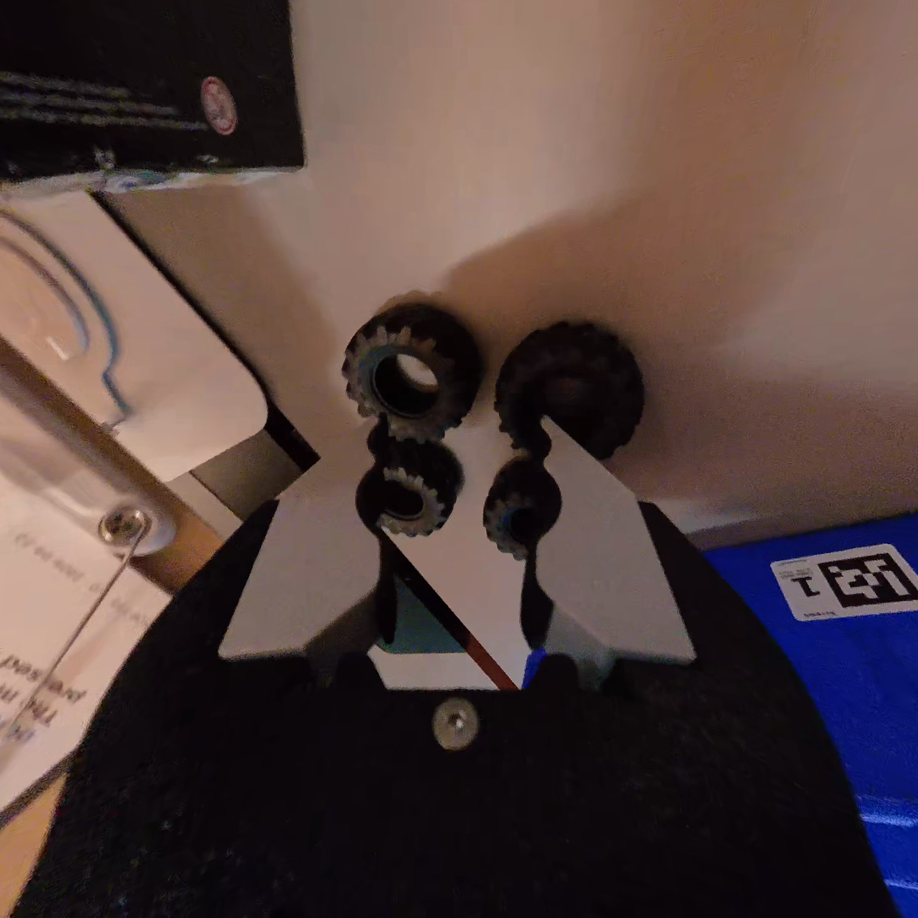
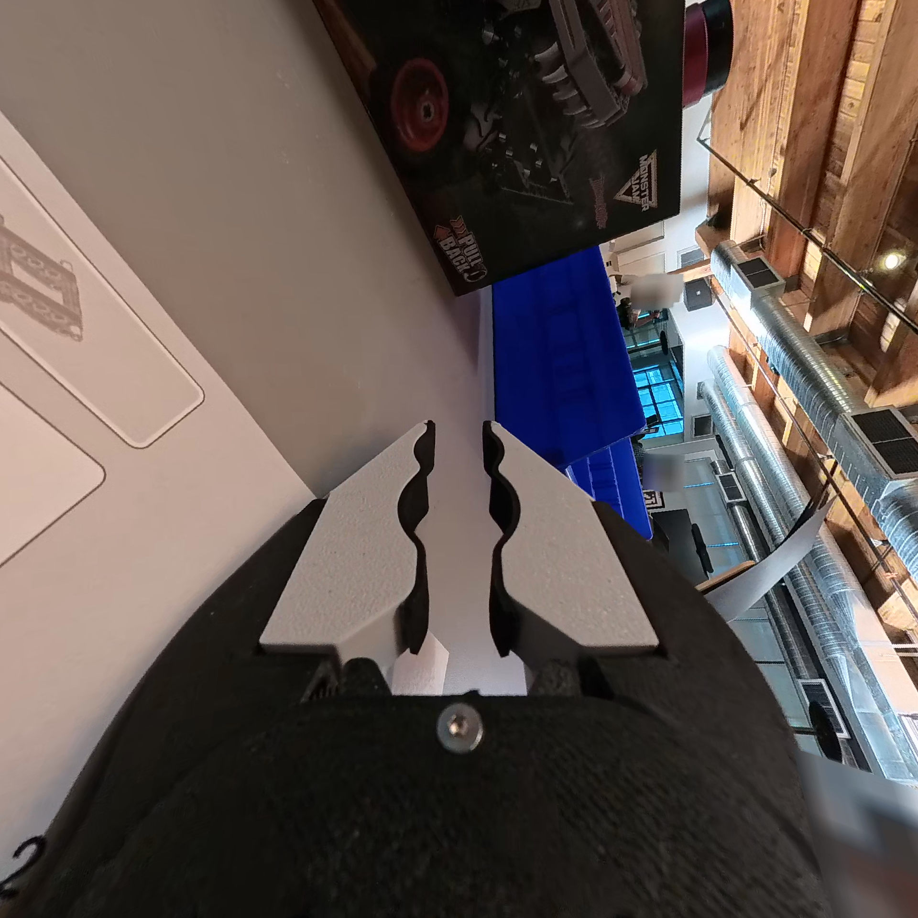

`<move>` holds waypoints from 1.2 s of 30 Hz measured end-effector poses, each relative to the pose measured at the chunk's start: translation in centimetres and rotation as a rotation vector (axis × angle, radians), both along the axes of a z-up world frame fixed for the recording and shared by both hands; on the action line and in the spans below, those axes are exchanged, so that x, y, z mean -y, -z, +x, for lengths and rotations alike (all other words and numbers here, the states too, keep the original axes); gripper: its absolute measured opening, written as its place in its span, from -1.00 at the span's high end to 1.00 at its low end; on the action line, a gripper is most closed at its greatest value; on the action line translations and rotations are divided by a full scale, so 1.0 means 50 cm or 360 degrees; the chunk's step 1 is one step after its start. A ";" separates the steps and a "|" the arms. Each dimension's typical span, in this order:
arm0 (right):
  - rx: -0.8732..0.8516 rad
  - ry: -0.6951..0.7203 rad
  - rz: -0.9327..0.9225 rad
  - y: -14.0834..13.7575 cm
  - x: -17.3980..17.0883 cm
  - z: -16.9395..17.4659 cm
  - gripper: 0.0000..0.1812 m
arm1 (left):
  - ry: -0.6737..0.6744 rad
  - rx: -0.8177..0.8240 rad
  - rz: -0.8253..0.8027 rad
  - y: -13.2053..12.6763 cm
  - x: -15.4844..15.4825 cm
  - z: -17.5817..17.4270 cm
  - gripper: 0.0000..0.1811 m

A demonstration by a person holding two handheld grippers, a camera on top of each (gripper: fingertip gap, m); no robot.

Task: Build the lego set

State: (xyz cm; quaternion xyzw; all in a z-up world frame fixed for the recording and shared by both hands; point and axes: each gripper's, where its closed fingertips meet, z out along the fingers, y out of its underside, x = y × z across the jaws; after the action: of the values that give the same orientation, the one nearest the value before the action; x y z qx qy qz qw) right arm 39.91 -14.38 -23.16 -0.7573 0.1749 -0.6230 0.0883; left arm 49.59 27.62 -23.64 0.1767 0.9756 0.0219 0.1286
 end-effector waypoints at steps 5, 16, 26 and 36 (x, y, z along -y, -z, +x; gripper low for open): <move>0.0004 0.0000 0.0000 -0.001 0.000 0.000 0.81 | -0.0212 0.0182 -0.0289 -0.127 -0.019 -0.018 0.37; 0.0032 0.0032 -0.0049 -0.005 0.003 0.001 0.77 | -0.1656 0.0255 -0.0838 -0.223 -0.340 -0.228 0.68; 0.0074 0.0074 -0.0086 -0.013 0.008 0.000 0.69 | -0.2029 -0.0006 -0.0859 -0.055 -0.334 -0.233 0.60; 0.0072 0.0087 -0.0080 -0.013 0.011 0.001 0.68 | -0.1763 -0.0137 -0.0856 0.002 -0.284 -0.194 0.60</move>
State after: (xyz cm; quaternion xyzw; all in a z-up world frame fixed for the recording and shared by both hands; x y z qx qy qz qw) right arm 39.96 -14.92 -22.52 -0.7400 0.1778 -0.6463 0.0561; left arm 39.88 41.84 -23.75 -0.3940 0.8981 -0.1686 0.0989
